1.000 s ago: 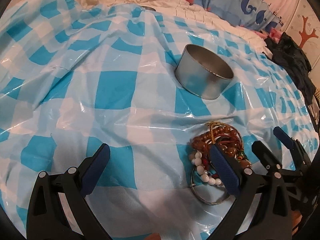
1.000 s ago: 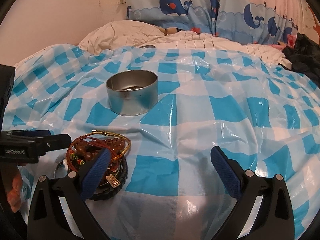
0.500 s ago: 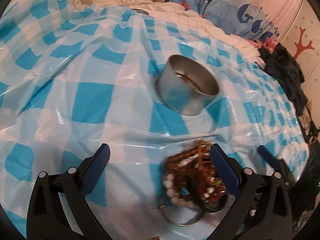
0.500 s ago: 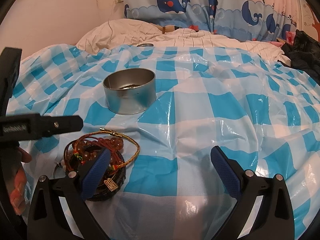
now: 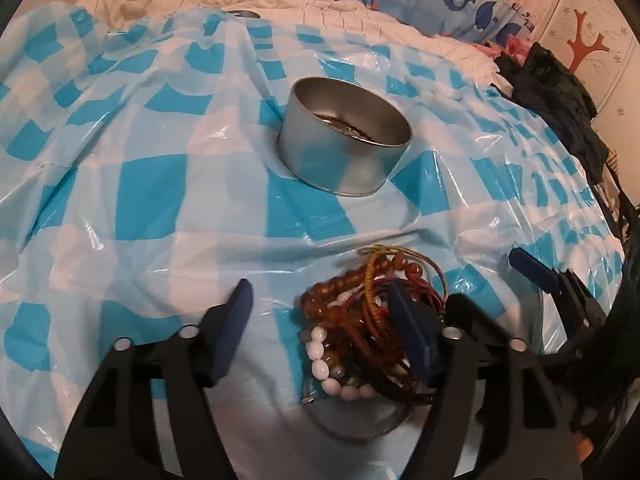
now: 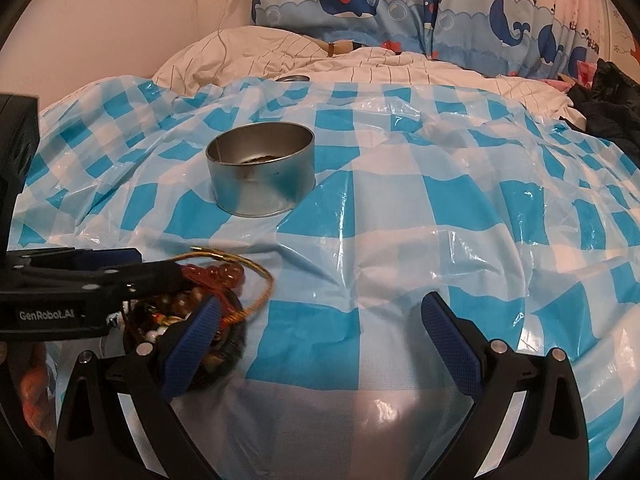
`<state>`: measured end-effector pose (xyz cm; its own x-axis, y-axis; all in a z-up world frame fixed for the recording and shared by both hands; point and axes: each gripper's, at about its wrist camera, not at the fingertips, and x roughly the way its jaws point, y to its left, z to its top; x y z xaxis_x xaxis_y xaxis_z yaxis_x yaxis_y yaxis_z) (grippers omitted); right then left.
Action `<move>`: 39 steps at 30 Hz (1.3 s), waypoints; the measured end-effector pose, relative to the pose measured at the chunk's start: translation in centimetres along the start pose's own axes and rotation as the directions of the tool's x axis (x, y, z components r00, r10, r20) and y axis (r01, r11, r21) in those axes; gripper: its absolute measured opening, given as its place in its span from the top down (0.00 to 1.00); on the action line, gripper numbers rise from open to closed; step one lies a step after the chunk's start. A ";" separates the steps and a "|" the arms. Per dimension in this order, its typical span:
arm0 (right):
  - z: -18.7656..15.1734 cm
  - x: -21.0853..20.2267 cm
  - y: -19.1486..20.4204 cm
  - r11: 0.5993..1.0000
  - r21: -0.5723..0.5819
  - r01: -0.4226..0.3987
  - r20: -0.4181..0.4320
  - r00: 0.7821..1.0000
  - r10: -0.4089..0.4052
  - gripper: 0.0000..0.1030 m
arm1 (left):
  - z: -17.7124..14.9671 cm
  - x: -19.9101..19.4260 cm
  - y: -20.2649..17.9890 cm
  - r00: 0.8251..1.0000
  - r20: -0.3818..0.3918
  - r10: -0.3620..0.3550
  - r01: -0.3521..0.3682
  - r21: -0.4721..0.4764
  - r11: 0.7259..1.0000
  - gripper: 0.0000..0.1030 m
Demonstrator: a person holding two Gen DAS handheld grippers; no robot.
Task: Organize jewelry
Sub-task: 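Close the left gripper on the braided cord bracelet in the pile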
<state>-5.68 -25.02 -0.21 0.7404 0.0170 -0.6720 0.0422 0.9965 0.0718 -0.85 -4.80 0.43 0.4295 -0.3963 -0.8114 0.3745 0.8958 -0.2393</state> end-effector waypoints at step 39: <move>-0.1 -0.4 1.5 0.995 -0.058 -0.086 0.016 0.996 0.087 0.07 | 0.5 -4.5 6.9 0.984 0.147 -0.096 0.123 -0.183 0.976 0.99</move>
<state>-6.00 -23.53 0.13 0.7518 0.1020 -0.6515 -0.0603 0.9945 0.0861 0.22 3.04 2.66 0.5077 -0.5058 -0.6974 0.2679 0.8621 -0.4302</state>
